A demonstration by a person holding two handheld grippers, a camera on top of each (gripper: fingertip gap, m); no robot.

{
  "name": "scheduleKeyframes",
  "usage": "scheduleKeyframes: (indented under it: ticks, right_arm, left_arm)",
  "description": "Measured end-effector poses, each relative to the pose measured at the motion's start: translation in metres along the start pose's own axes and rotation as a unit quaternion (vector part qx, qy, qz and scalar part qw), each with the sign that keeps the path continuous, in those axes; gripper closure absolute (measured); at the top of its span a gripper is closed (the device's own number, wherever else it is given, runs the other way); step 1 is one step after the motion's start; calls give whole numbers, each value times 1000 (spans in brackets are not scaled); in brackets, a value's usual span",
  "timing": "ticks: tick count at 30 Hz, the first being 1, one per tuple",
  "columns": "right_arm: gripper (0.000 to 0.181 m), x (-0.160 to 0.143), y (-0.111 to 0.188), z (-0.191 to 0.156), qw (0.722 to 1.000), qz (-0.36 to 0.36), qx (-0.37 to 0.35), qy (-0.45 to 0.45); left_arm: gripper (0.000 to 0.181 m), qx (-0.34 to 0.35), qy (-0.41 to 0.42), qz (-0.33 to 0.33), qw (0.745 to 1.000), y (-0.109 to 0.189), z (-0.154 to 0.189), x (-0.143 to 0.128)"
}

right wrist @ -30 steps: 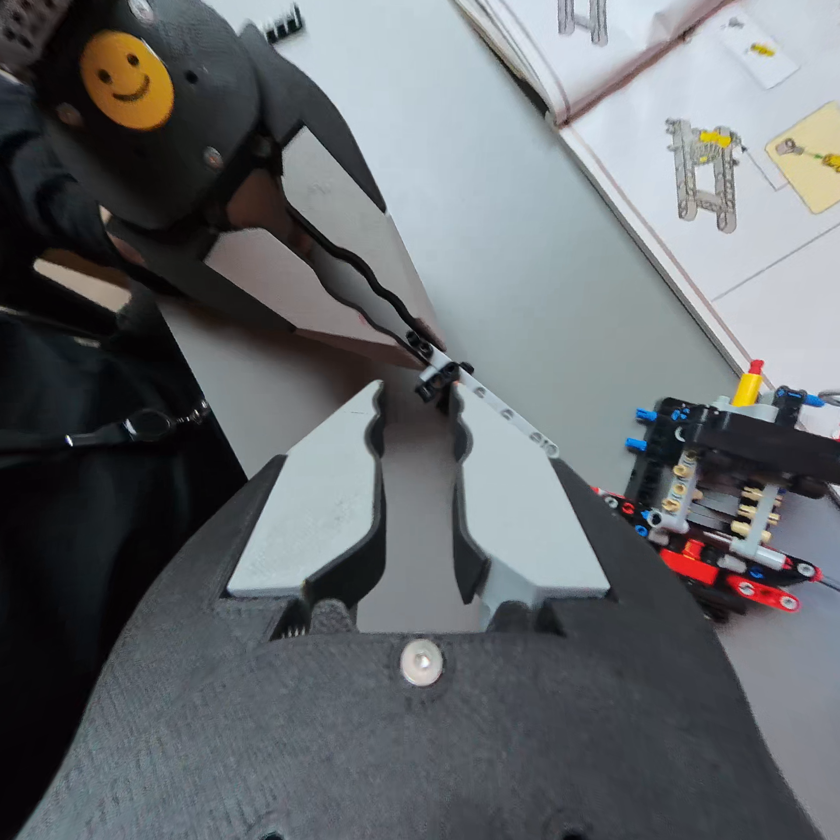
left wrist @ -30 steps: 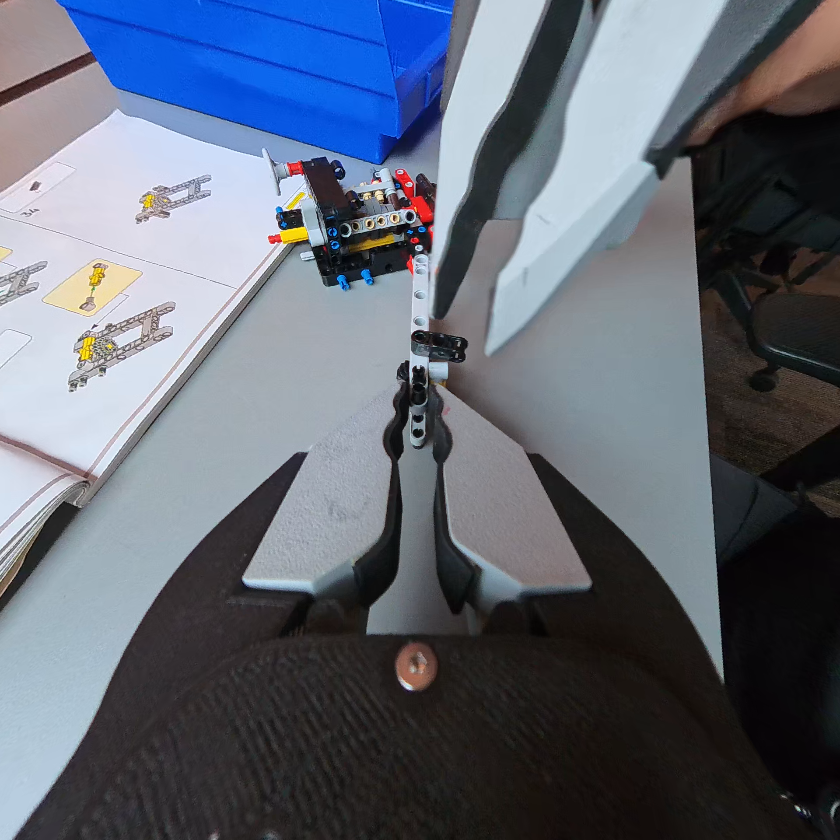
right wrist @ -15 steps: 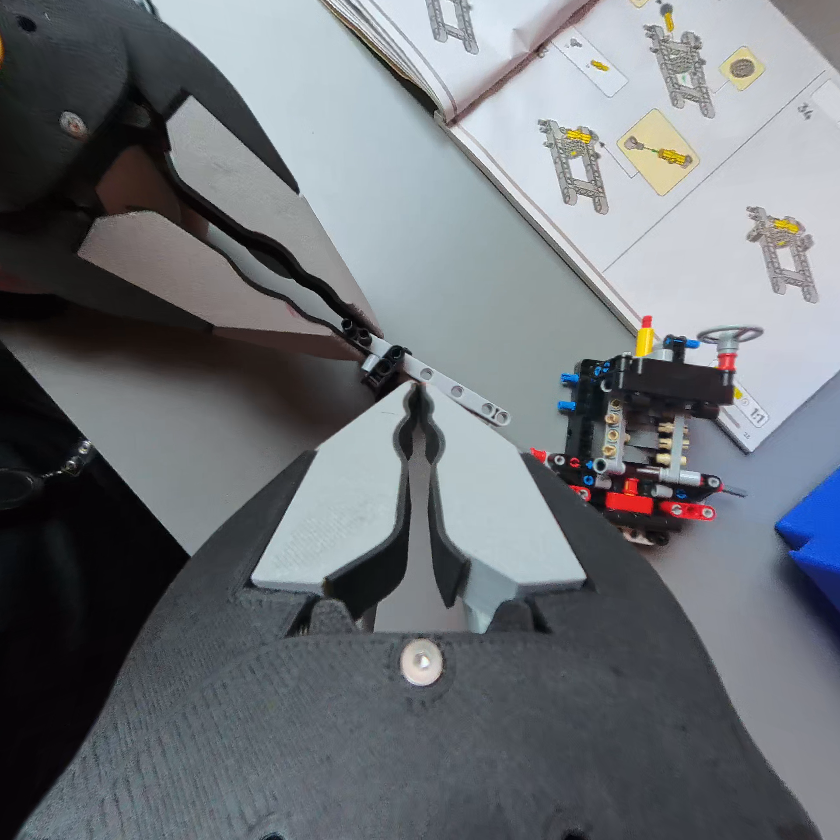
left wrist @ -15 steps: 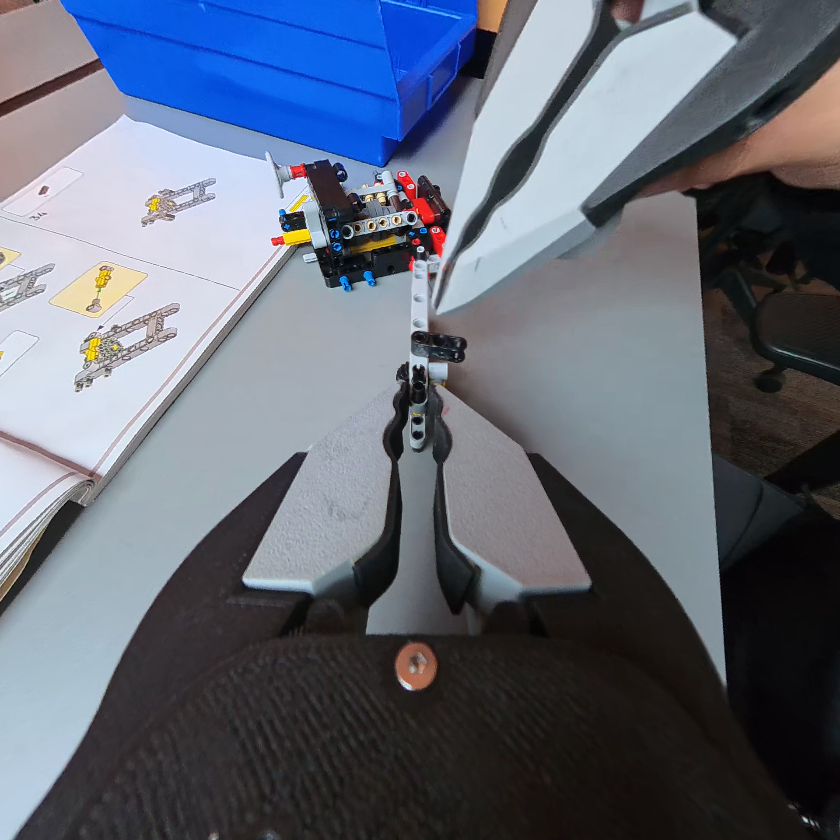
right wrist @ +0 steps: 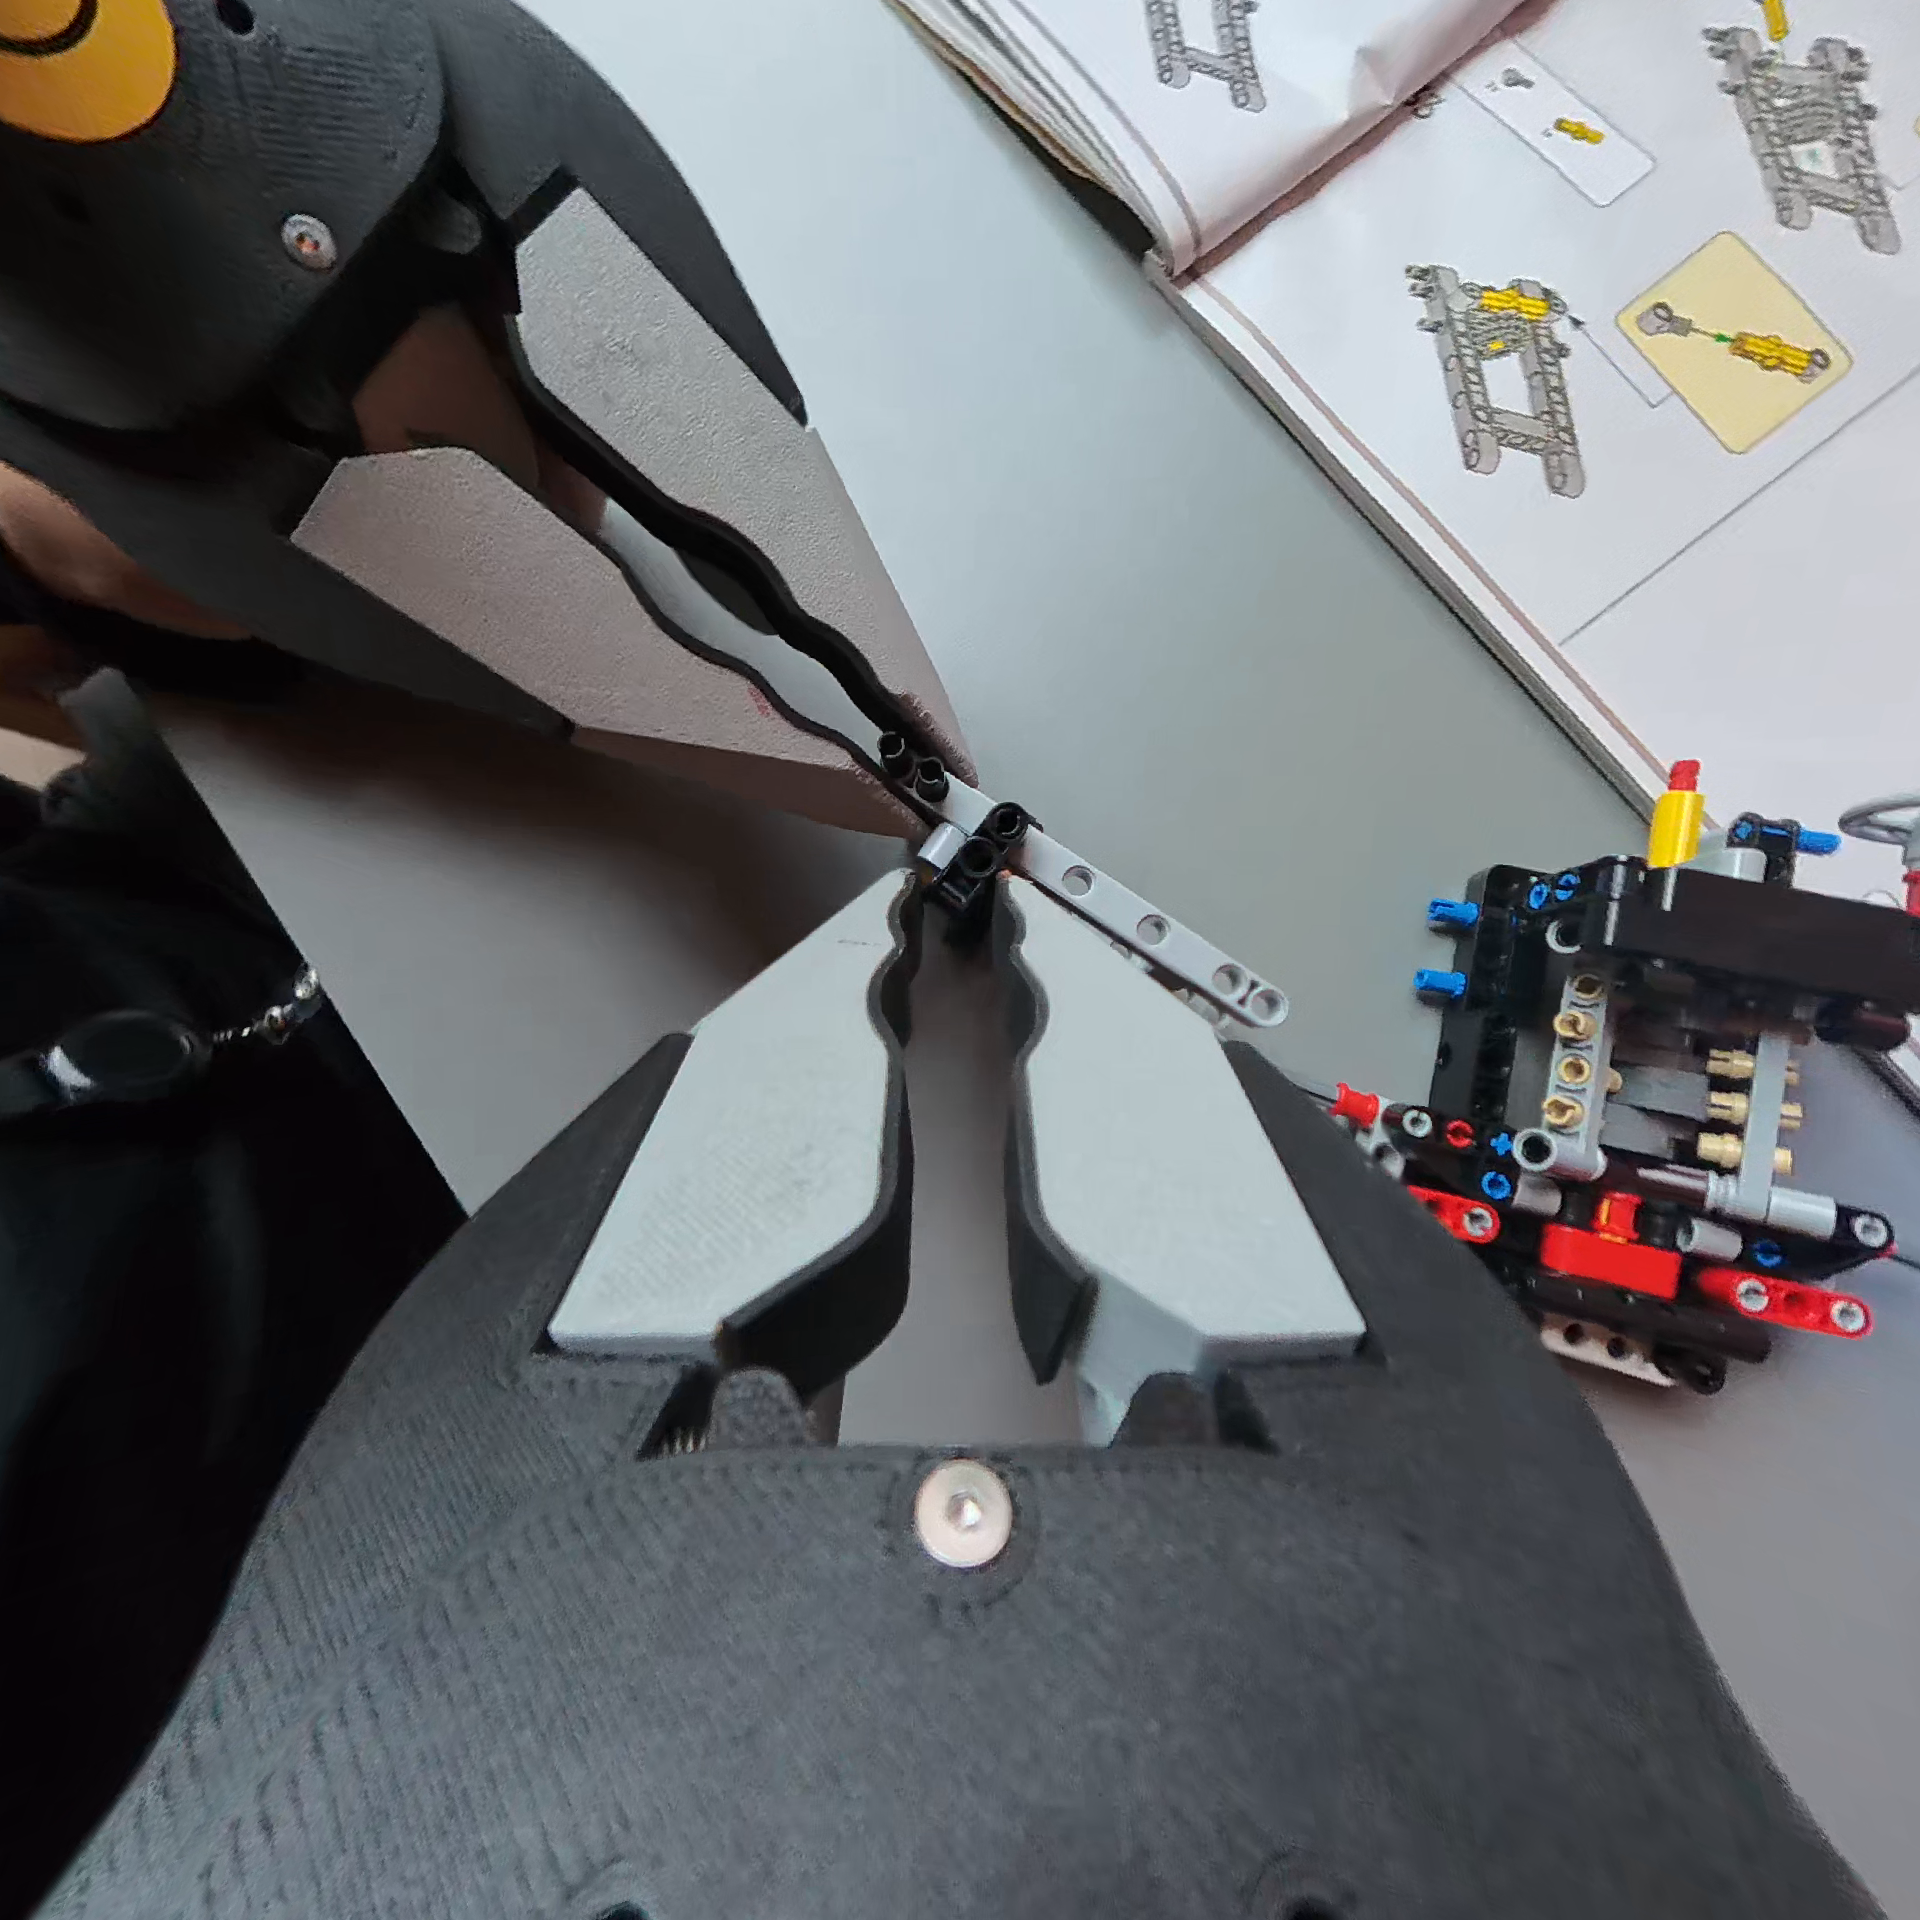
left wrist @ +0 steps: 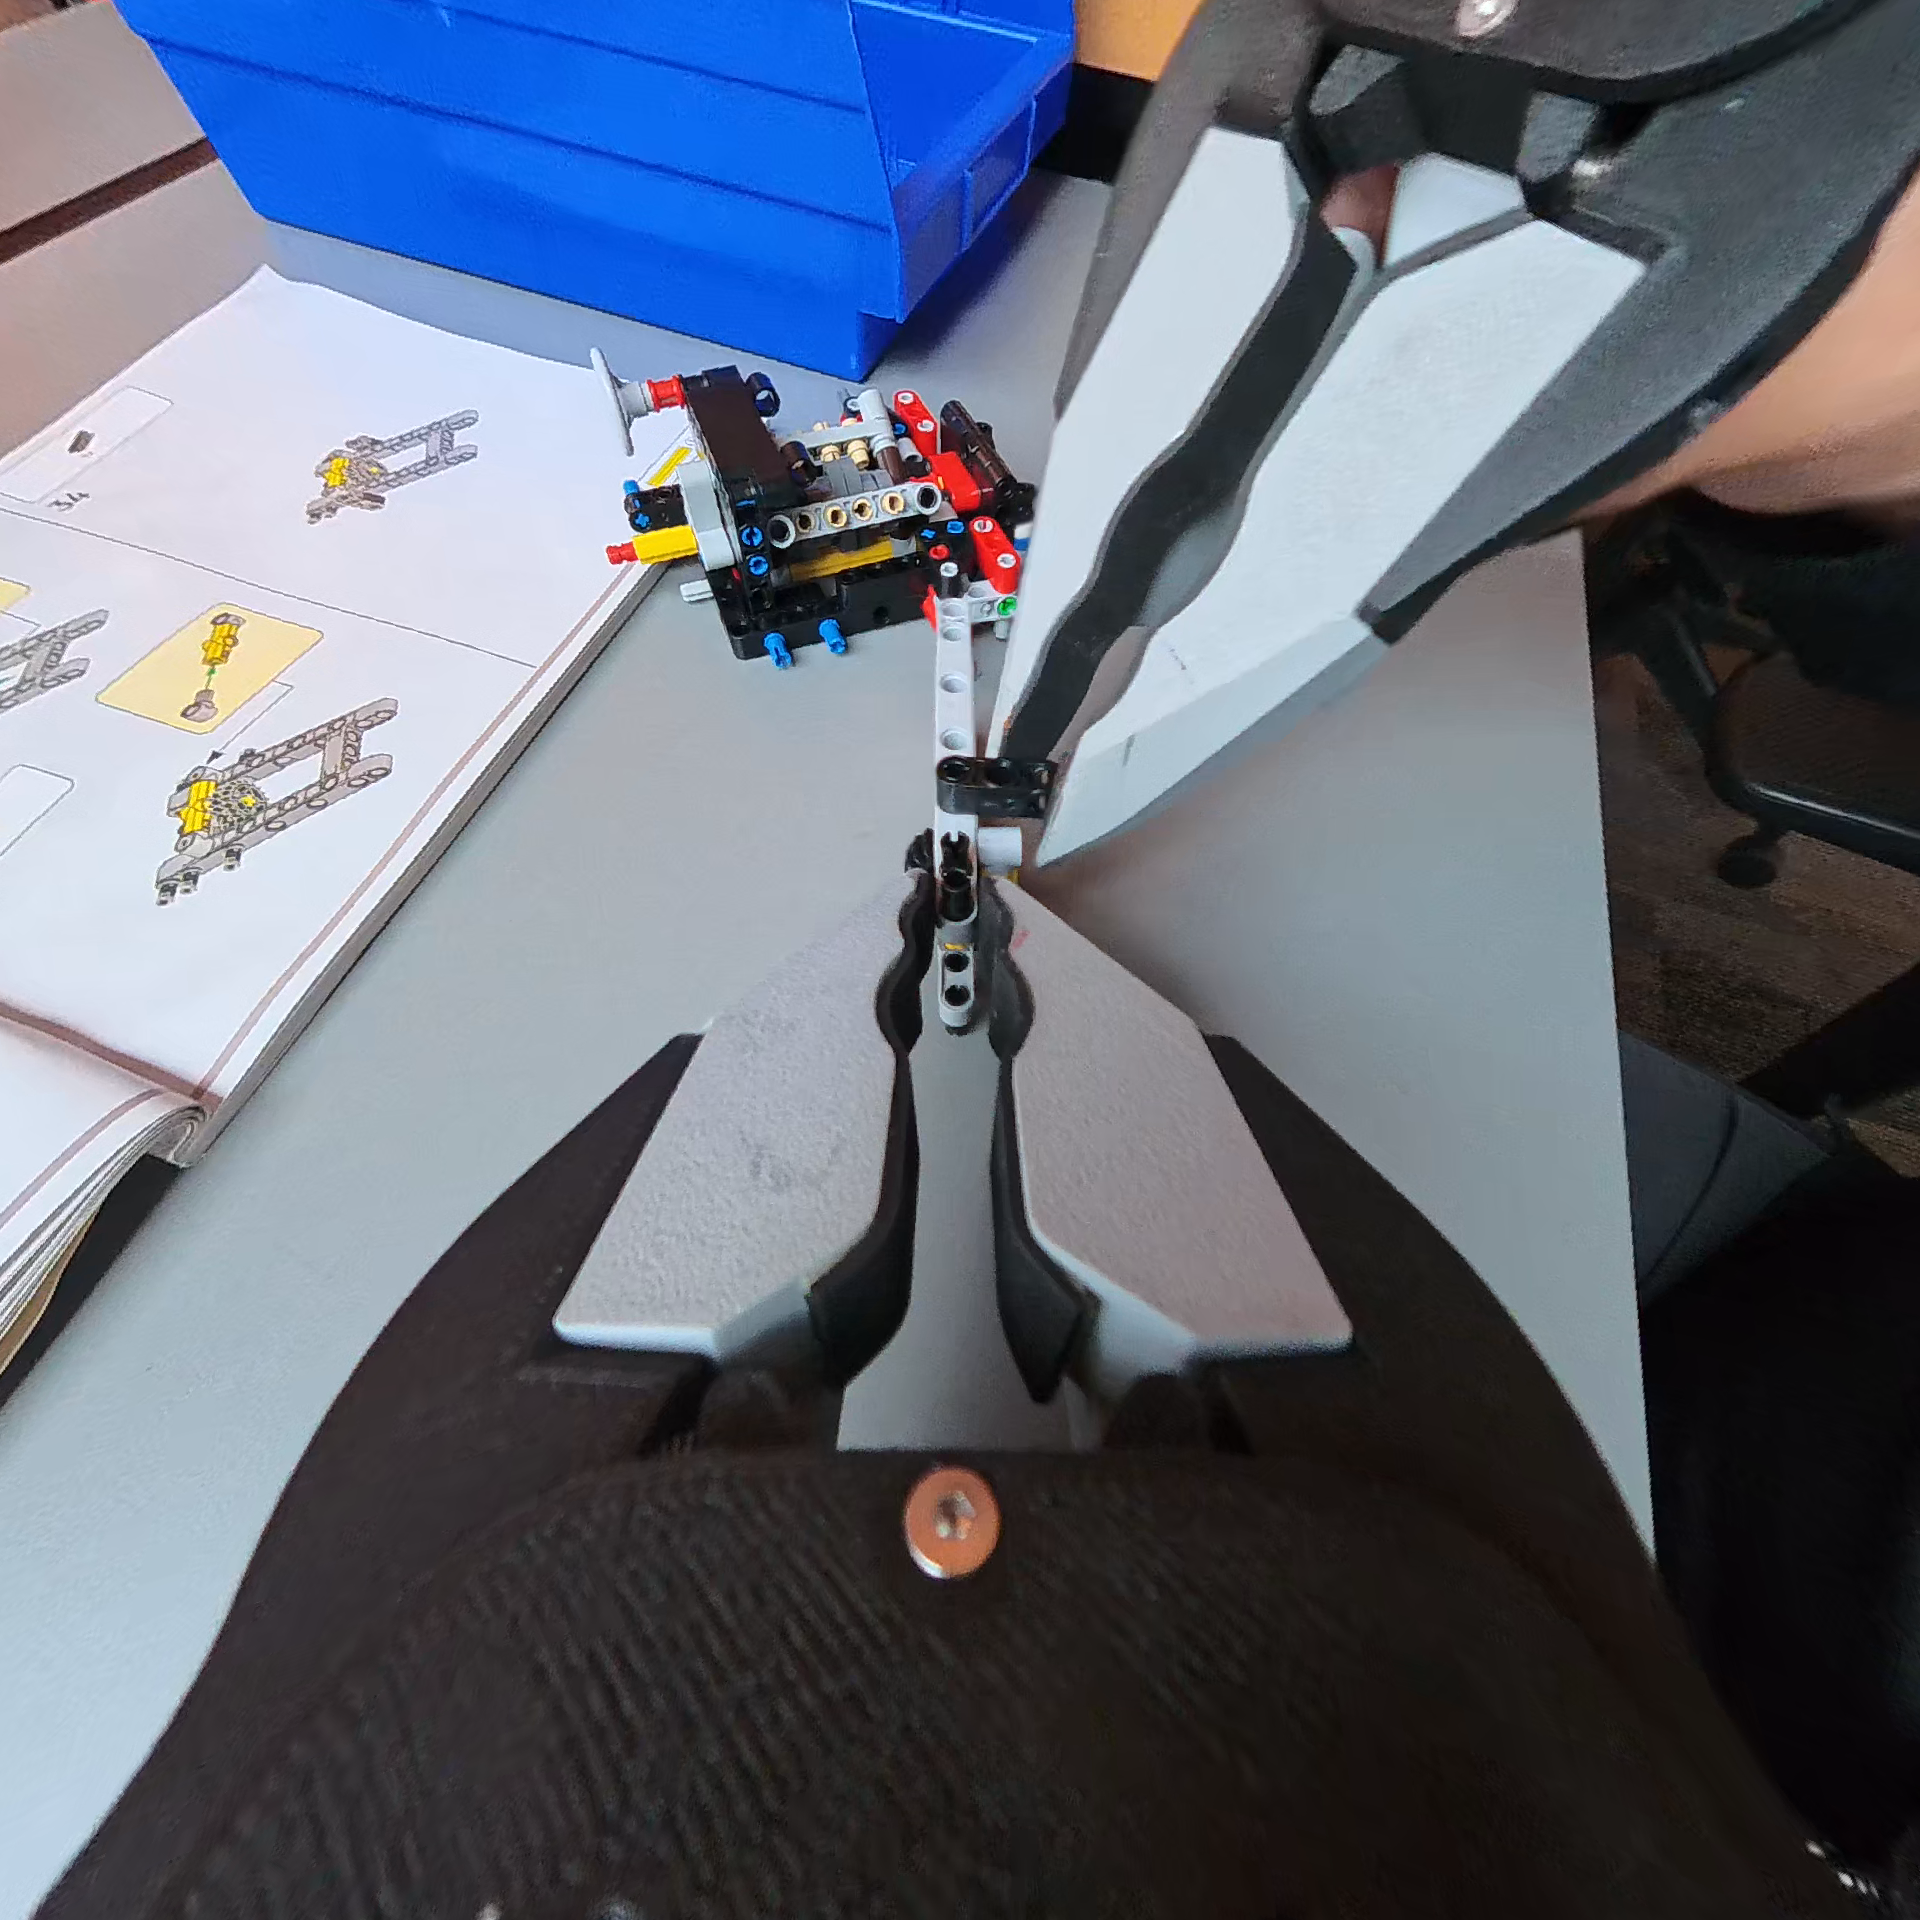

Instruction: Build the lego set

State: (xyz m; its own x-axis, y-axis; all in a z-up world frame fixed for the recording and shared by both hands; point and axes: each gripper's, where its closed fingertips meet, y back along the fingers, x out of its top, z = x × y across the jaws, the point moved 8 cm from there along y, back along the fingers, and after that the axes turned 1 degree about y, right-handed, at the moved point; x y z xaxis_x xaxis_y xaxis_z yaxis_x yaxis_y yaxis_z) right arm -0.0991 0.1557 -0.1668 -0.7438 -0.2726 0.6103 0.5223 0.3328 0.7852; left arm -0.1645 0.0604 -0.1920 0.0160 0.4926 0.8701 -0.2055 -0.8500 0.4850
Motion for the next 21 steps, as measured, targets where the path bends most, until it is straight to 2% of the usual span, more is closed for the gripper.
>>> scheduleKeyframes:
  ticks: [5, 21]
  right_arm:
    - [174, -5, 4, 10, 997, 7, 73, -8]
    - [175, -5, 1, 0, 1000, 8, -4, 10]
  left_arm:
    - [176, -15, 1, 1, 1000, 1, 1, 0]
    - [176, -1, 0, -3, 1000, 0, 0, 0]
